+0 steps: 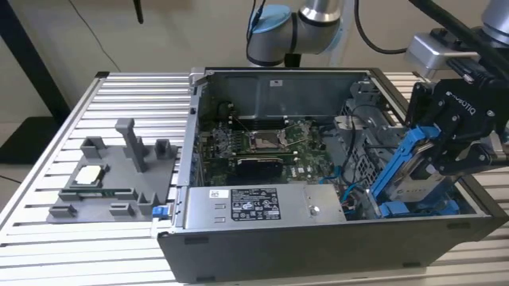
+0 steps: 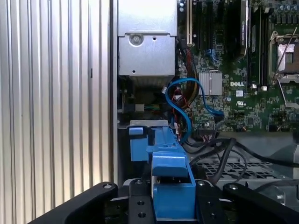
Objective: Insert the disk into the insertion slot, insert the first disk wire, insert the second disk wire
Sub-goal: 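Insert the disk into the insertion slot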
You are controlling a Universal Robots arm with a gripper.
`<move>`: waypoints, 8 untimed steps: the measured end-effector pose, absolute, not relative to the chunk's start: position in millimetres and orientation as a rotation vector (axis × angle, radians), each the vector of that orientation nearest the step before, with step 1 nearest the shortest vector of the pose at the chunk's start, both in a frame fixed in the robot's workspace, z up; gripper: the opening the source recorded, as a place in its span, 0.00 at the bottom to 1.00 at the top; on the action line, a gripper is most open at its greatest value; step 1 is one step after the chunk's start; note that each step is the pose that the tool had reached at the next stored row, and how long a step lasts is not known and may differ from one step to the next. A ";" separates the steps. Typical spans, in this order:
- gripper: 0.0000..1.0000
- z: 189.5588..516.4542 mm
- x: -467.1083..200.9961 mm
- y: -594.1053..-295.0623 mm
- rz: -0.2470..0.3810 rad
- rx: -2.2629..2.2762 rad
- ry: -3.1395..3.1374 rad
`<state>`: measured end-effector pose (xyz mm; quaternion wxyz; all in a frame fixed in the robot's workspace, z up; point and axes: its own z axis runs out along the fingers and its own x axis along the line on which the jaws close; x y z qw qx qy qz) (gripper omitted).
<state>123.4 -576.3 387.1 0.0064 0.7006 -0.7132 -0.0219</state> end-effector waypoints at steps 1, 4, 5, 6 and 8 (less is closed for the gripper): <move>0.34 387.8 123.4 -576.3 -0.068 2.192 -2.231; 0.40 399.4 123.5 -576.3 -0.069 2.192 -2.231; 0.40 403.6 123.5 -576.2 -0.069 2.192 -2.231; 0.40 408.2 123.5 -575.9 -0.069 2.192 -2.231; 0.40 410.8 122.6 -573.0 -0.069 2.192 -2.231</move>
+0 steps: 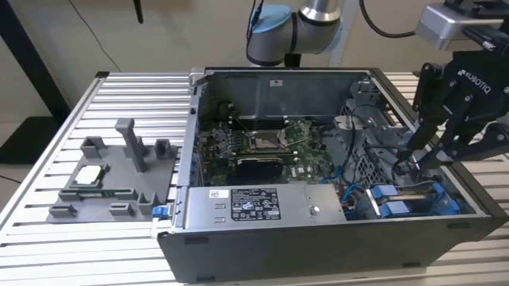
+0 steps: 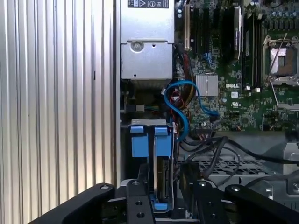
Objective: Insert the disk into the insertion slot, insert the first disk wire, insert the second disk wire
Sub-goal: 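Insert the disk into the insertion slot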
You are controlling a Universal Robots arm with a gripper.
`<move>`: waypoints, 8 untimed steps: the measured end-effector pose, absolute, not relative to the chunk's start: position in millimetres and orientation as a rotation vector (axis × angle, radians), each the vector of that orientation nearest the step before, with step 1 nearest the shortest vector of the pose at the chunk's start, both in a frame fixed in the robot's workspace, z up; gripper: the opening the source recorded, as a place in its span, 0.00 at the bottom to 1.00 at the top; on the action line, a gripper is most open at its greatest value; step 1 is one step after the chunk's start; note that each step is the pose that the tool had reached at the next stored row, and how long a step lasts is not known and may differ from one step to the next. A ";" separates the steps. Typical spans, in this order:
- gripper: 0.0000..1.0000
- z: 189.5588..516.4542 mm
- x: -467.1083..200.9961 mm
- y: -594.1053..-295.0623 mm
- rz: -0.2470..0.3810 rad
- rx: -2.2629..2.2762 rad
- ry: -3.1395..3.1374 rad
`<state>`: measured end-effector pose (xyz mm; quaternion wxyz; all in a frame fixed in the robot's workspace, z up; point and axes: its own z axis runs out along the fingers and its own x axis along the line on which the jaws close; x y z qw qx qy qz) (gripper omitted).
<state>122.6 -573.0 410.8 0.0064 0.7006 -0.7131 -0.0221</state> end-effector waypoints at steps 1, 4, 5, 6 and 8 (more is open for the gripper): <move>0.40 410.9 121.9 -570.0 -0.067 2.193 -2.232; 0.40 409.5 119.5 -557.9 -0.051 2.200 -2.239; 0.40 408.9 119.3 -553.2 -0.047 2.203 -2.242; 0.40 408.4 119.3 -548.8 -0.042 2.205 -2.244; 0.40 407.1 119.3 -544.7 -0.029 2.212 -2.249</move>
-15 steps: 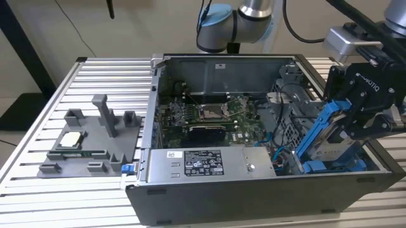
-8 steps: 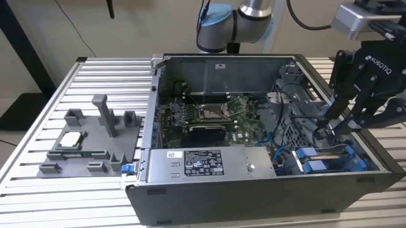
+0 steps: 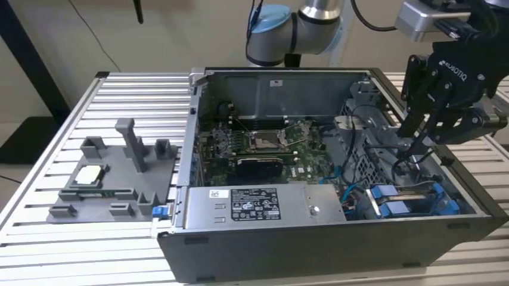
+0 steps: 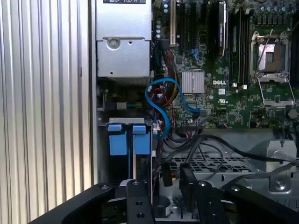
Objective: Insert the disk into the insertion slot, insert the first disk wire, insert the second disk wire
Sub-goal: 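Insert the disk into the insertion slot, then insert the first disk wire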
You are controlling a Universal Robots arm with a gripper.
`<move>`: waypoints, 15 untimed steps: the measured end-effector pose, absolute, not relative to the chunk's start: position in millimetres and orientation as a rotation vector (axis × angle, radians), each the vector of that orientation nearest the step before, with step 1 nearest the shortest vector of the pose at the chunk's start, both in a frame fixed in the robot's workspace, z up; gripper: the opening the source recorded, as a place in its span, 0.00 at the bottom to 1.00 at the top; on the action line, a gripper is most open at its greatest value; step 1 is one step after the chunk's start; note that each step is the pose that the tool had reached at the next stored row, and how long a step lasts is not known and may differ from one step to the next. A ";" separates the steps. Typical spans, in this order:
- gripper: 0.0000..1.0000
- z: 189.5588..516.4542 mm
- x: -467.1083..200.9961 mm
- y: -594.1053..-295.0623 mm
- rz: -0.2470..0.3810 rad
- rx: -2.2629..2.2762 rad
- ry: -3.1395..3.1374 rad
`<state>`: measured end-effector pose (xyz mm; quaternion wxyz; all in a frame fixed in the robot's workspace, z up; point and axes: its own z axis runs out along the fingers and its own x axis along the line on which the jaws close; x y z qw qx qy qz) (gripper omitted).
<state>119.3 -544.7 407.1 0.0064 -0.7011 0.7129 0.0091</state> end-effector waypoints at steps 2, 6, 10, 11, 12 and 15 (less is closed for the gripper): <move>0.40 404.5 119.4 -544.7 0.023 -2.202 2.219; 0.40 398.2 119.4 -544.8 0.023 -2.247 2.173; 0.40 391.2 119.4 -544.9 0.023 -2.284 2.135; 0.40 389.5 119.4 -544.9 0.023 -2.290 2.128; 0.38 388.6 119.4 -544.9 0.021 -2.291 2.124; 0.26 388.0 119.5 -544.9 0.021 -2.288 2.121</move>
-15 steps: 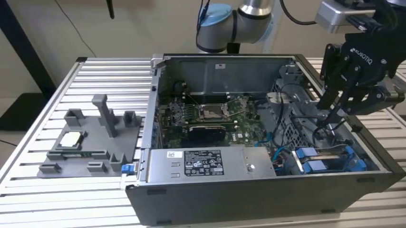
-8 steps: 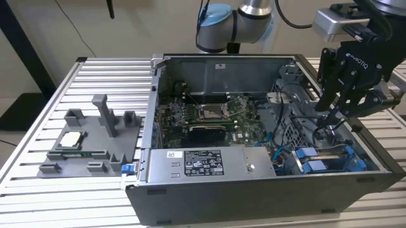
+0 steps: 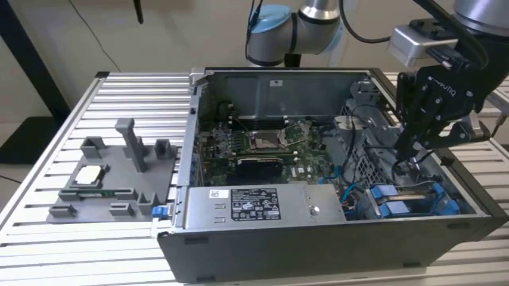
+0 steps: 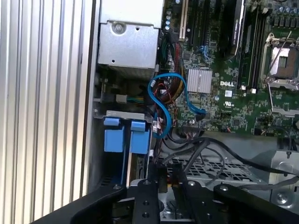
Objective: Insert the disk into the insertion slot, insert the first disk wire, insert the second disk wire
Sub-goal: 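Insert the first disk wire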
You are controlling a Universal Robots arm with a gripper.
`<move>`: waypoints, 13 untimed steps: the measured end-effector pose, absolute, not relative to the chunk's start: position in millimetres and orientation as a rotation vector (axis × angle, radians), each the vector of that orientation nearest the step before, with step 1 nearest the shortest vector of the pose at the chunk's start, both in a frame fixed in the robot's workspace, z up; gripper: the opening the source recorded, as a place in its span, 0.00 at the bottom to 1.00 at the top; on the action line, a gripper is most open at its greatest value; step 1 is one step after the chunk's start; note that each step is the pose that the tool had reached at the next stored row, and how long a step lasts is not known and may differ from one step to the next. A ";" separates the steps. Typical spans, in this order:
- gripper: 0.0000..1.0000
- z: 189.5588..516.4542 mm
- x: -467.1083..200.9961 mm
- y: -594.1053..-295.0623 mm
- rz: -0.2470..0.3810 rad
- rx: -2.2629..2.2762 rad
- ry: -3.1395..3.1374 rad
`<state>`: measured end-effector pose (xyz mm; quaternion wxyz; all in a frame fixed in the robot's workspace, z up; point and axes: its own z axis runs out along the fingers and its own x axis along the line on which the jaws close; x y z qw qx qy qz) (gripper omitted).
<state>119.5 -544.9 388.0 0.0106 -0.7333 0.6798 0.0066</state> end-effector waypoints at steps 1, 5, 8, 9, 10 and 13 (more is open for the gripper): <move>0.20 387.9 119.4 -544.9 0.021 -2.288 2.121; 0.19 387.8 119.4 -545.0 0.017 -2.290 2.123; 0.19 387.4 119.4 -544.9 0.017 -2.290 2.123; 0.19 386.8 119.5 -544.9 0.017 -2.290 2.123; 0.19 386.3 119.5 -544.9 0.016 -2.290 2.123; 0.19 385.0 119.8 -544.9 0.016 -2.290 2.123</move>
